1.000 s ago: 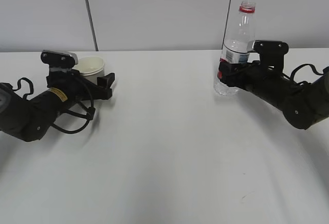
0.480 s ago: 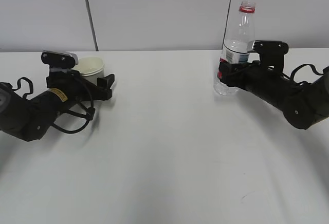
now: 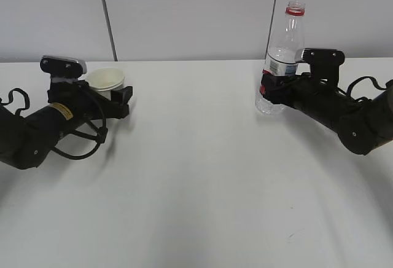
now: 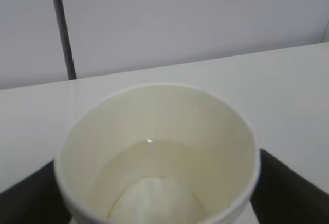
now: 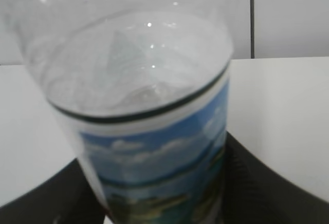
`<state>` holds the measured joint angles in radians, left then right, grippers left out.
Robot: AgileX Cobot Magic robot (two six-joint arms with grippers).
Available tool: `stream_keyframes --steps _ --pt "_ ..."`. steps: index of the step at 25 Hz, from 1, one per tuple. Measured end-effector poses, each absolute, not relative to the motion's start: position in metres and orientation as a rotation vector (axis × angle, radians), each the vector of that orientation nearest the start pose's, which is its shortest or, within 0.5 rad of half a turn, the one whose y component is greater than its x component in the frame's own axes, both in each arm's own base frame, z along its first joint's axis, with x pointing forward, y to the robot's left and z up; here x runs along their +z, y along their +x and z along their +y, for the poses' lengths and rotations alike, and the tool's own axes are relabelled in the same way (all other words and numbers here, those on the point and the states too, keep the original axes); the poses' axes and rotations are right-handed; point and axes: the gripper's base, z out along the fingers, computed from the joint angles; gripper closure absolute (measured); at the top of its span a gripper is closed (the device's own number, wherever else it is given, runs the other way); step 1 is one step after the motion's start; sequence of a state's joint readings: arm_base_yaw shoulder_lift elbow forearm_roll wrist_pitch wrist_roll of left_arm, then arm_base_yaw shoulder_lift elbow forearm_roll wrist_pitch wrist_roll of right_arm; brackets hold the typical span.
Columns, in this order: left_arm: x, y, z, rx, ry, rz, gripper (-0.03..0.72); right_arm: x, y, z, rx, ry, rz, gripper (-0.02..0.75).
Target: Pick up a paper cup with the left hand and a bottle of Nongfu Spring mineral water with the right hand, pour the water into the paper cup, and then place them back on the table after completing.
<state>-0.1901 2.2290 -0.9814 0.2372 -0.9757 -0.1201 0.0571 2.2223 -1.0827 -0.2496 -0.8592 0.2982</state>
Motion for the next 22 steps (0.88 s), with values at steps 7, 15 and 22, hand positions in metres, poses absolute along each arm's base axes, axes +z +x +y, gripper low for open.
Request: stream_keyframes --steps 7,15,22 --pt "0.084 0.381 -0.090 -0.296 0.311 1.795 0.101 0.099 0.431 0.042 0.304 -0.068 1.785 0.316" --pt "0.108 0.357 -0.083 -0.286 0.277 1.789 0.101 0.099 0.431 0.042 0.305 -0.068 1.782 0.316" --pt "0.119 0.350 -0.082 -0.285 0.273 1.773 0.101 0.098 0.430 0.047 0.308 -0.169 1.780 0.274"
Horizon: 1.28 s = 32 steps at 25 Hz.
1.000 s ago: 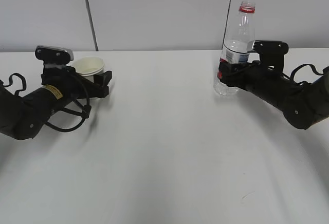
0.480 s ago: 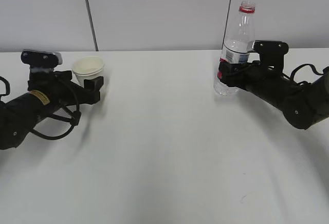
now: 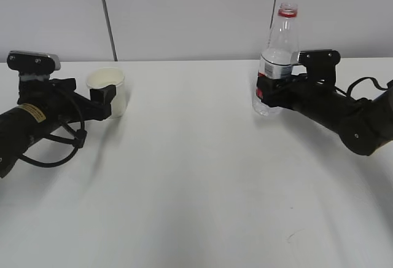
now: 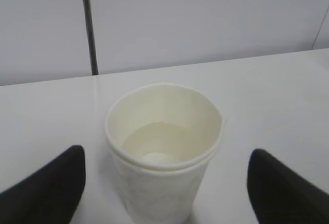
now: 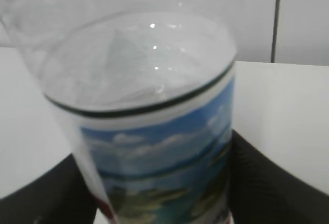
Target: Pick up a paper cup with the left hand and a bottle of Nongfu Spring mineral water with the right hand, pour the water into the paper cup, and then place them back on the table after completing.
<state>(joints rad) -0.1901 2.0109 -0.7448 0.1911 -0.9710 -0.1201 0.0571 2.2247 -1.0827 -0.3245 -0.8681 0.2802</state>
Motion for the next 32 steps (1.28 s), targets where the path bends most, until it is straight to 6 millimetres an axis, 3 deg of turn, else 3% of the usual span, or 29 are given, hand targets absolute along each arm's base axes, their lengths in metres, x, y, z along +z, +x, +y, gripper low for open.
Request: stream_keyframes --steps 4,7,16,25,32 --pt "0.120 0.350 -0.082 -0.285 0.273 1.772 0.101 0.097 0.429 0.049 0.307 -0.226 1.779 0.139" --pt "0.125 0.350 -0.082 -0.283 0.273 1.764 0.101 0.097 0.429 0.050 0.309 -0.231 1.776 0.098" --pt "0.136 0.349 -0.081 -0.279 0.273 1.745 0.101 0.114 0.424 0.049 0.296 -0.242 1.775 0.089" --pt "0.144 0.348 -0.082 -0.277 0.293 1.743 0.101 0.110 0.402 0.048 0.303 -0.241 1.826 0.106" --pt "0.154 0.345 -0.080 -0.254 0.304 1.792 0.101 0.126 0.383 0.047 0.298 -0.244 1.830 0.112"
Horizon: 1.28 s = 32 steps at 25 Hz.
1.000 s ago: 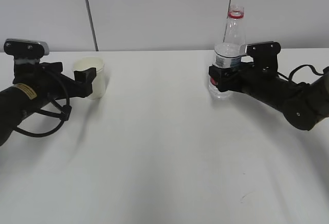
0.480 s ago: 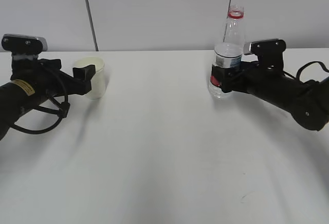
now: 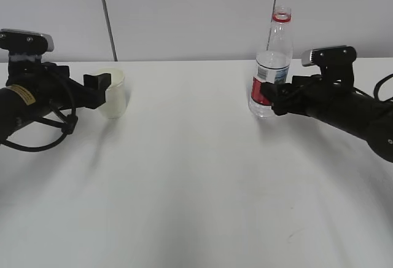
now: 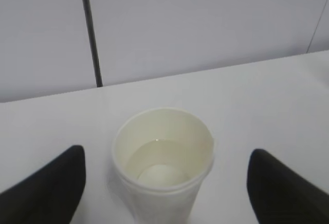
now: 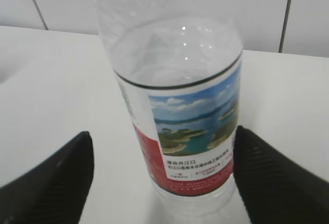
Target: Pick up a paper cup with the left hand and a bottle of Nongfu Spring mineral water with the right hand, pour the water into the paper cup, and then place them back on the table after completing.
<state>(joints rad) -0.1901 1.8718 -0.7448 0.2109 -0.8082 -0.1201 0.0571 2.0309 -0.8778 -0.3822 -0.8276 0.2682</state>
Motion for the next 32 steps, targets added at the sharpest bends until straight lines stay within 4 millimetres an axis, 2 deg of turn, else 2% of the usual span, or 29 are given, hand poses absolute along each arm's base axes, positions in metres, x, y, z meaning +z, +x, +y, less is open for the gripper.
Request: stream_keyframes --steps 4,11,19,27,32 --pt "0.158 0.341 -0.078 -0.223 0.312 1.880 0.101 0.144 0.373 0.044 0.256 -0.250 1.878 0.118" --pt "0.177 0.327 -0.070 -0.155 0.321 2.031 0.101 0.178 0.357 0.034 0.135 -0.241 2.015 0.146" --pt "0.200 0.303 -0.059 -0.104 0.241 2.218 0.120 0.207 0.327 0.018 0.037 -0.031 2.260 0.161" --pt "0.215 0.270 -0.053 -0.135 0.060 2.594 0.137 0.229 0.283 0.009 0.028 0.317 2.574 0.224" --pt "0.229 0.255 -0.052 -0.123 0.050 2.847 0.149 0.251 0.266 0.015 0.065 0.283 2.793 0.253"
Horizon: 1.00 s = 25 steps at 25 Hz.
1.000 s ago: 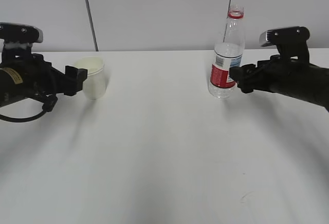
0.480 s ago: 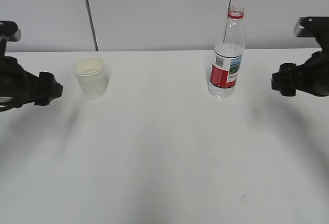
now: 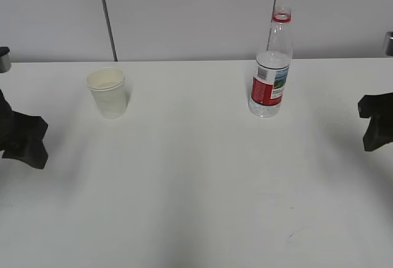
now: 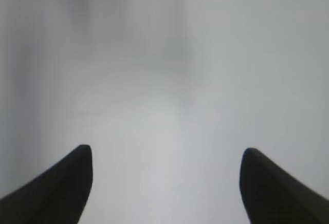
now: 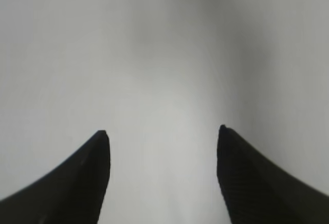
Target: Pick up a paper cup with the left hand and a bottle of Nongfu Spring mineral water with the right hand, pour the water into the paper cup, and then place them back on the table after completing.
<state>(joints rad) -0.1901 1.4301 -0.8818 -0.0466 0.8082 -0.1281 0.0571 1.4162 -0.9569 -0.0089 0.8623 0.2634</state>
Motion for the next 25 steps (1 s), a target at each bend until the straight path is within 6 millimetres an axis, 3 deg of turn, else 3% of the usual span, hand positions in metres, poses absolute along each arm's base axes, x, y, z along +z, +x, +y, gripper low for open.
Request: stream_keyframes --steps 7,13,25 --pt "0.249 0.245 -0.051 -0.095 0.063 3.030 0.165 0.265 0.247 0.023 0.164 0.100 3.057 0.256" --pt "0.251 0.237 -0.049 -0.070 0.072 3.122 0.166 0.265 0.245 0.023 0.162 0.057 3.081 0.256" --pt "0.251 0.235 -0.047 -0.027 0.087 3.138 0.175 0.265 0.245 0.023 0.161 0.040 3.082 0.256"
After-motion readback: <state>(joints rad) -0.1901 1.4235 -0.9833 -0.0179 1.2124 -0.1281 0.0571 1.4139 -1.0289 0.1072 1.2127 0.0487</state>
